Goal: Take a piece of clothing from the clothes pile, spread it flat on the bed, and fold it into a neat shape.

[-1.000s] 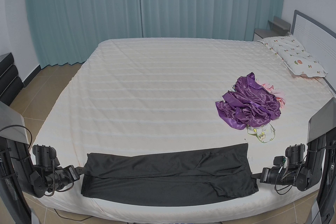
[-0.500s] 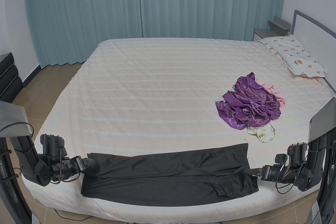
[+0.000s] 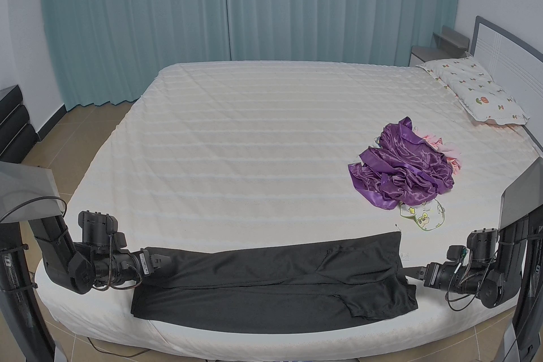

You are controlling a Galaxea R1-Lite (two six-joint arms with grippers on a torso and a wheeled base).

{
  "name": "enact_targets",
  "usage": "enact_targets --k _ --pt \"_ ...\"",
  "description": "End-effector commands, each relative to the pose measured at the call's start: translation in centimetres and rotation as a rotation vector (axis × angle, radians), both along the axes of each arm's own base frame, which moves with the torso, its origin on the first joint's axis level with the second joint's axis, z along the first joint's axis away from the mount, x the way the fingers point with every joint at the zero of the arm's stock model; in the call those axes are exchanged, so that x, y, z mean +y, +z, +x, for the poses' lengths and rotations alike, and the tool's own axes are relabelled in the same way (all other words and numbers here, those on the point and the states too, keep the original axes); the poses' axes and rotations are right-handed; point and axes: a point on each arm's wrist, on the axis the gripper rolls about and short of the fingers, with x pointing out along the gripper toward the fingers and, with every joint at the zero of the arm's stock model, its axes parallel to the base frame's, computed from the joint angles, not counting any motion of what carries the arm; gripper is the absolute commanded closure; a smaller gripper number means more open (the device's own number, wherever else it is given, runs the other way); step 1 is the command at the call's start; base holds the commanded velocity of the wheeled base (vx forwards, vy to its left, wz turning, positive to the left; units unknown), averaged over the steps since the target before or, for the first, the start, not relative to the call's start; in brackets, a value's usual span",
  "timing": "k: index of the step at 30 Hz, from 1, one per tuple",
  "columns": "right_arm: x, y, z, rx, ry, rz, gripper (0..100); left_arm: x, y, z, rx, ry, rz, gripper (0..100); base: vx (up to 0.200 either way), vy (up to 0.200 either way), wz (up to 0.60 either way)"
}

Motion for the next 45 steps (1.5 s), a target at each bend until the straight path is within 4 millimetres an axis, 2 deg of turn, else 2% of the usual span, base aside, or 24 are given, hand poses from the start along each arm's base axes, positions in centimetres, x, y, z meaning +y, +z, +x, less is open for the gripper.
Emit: enact_targets --k 1,5,23,37,45 --pt "0.1 0.0 0.0 0.001 0.003 0.001 0 0.0 -1.0 0.3 0.026 0.001 0.003 0 0.000 0.000 0.00" --pt "0.1 -0.1 0.0 0.001 0.003 0.001 0 0.0 -1.8 0.5 0.047 0.014 0.021 0 0.000 0.000 0.00" --pt "0.2 -0.2 0.2 0.005 0.008 0.003 0 0.3 -2.4 -0.1 0.056 0.021 0.010 0 0.000 0.000 0.00" --pt "0.3 -0.2 0.2 0.002 0.018 0.010 0 0.5 -2.4 -0.2 0.057 -0.036 -0.034 0 0.000 0.000 0.00" --pt "0.3 -0.1 0.1 0.000 0.019 0.011 0 0.5 -3.4 -0.2 0.077 -0.073 -0.003 0 0.000 0.000 0.00"
